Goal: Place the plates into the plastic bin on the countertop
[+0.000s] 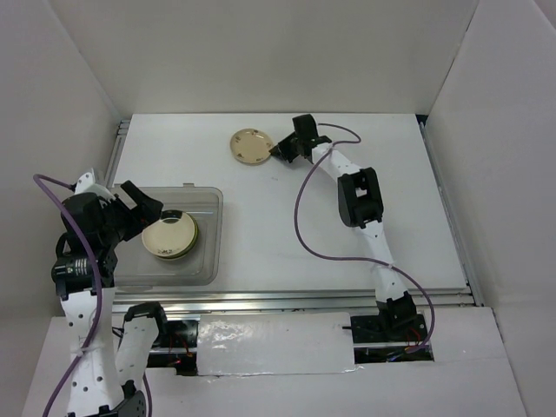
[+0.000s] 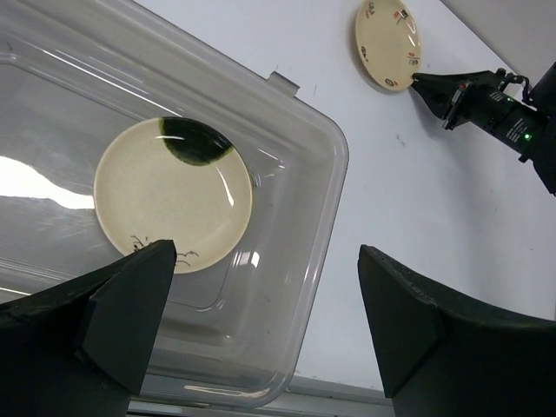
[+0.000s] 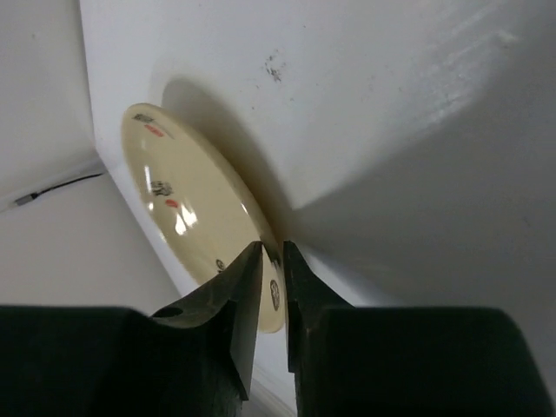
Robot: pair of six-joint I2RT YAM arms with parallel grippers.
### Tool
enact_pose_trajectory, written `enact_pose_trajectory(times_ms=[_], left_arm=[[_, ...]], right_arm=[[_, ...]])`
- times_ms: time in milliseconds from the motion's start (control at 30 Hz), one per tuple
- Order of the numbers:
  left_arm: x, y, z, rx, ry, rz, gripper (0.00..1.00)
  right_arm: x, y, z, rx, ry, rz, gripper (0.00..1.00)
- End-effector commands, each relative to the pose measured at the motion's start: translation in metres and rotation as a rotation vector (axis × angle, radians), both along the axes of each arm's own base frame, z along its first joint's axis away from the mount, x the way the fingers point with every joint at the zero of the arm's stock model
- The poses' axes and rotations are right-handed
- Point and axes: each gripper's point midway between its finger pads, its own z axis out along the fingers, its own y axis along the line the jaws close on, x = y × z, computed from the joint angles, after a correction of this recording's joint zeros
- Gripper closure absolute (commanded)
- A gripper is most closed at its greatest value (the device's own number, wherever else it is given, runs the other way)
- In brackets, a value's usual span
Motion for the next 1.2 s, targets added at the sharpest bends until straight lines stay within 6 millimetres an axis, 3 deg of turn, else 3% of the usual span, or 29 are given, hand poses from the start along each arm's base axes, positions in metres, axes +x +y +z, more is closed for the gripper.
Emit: enact_pose_trajectory(times_ms=[0,67,133,333,500,733,867,967,1033,1067,1100,1133,1167], left_arm=[[0.002,0.005,0.016,0.065,-0.046,-0.013,0.01],[0.004,0.005,0.012,0.066,-0.041,-0.016,0.01],[0.006,0.003,0.004,0.055,-0.021,-0.030,0.01],[0.012,-0.003,-0.008,0.033,0.006,-0.069,0.01],[0.010,0.000,-0.006,0.054,0.004,-0.064,0.01],[0.009,0.001,0.001,0.069,-0.009,-0.062,0.01],[0.011,0.001,0.001,0.065,-0.009,-0.068,0.01],[0.014,0.001,0.001,0.062,-0.002,-0.073,0.01],[0.015,0.001,0.002,0.068,-0.003,-0.074,0.01],[0.015,0.001,0.003,0.067,-0.008,-0.077,0.01],[0.018,-0.003,0.007,0.059,-0.018,-0.102,0.01],[0.020,-0.009,0.010,0.050,-0.029,-0.137,0.01],[0.026,-0.015,0.016,0.040,-0.059,-0.176,0.01]], right_arm=[[-0.002,0.007,0.001,-0.049,0.000,0.000,0.80],[-0.002,0.008,0.002,-0.050,-0.008,0.014,0.92],[-0.004,0.010,0.003,-0.060,-0.020,0.034,0.93],[-0.004,0.015,0.007,-0.056,-0.042,0.056,0.66],[-0.003,0.025,0.004,-0.058,-0.044,0.062,0.60],[0.000,0.027,0.005,-0.058,-0.049,0.046,0.68],[-0.001,0.028,0.007,-0.057,-0.056,0.049,0.82],[-0.003,0.025,0.009,-0.066,-0.049,0.042,1.00],[-0.011,0.019,0.005,-0.104,-0.032,0.035,1.00],[-0.012,0.015,0.040,-0.134,-0.101,0.049,1.00],[-0.015,0.007,0.050,-0.188,-0.130,0.031,1.00],[-0.035,-0.002,0.036,-0.255,-0.098,0.046,1.00],[-0.042,-0.007,0.096,-0.283,-0.227,0.071,1.00]])
